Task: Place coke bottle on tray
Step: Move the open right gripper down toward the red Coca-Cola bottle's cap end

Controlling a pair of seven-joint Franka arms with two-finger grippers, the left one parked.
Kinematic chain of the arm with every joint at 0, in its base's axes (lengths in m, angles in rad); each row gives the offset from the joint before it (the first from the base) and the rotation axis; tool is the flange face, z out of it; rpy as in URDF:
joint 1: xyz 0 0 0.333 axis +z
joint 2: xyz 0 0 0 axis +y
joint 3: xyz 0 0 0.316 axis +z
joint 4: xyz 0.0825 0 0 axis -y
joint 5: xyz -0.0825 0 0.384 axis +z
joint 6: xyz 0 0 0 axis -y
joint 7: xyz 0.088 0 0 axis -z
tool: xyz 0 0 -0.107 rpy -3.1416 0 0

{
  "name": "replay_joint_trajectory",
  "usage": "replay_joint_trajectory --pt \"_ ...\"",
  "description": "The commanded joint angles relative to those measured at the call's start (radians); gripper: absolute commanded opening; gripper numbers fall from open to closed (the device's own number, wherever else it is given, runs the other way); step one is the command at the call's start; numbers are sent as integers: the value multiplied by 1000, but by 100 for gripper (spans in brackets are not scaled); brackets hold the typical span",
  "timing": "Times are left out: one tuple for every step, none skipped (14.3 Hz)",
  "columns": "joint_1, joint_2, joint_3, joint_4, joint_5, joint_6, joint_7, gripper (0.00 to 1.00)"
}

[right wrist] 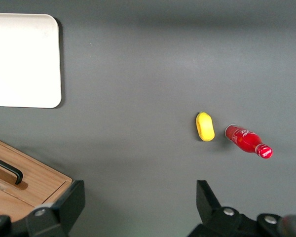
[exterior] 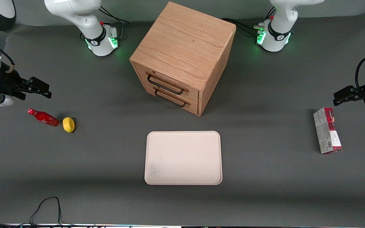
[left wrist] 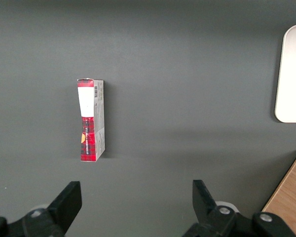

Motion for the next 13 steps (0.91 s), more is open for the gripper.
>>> replay_joint_trajectory --pt "-4 -7 5 9 -14 -17 16 100" --pt "-5 -5 2 3 -15 -17 13 100" --pt "-13 1 -1 0 -26 -17 13 100" --pt "-20 7 -5 -12 -35 -17 13 100" --pt "-31 7 -21 -52 -73 -4 9 100" --pt "-33 7 -66 -81 -104 27 -11 100" --pt "-33 7 -102 -129 -104 90 -68 100" --pt "-31 5 -135 -175 -103 146 -133 100" --pt "-33 5 -169 -211 -104 191 -175 100" --pt "-34 7 -197 -253 -103 255 -221 100" --pt "-34 8 -232 -302 -103 332 -261 100" --pt "-39 14 -264 -345 -103 404 -296 100" --pt "-42 30 -286 -380 -101 461 -319 100"
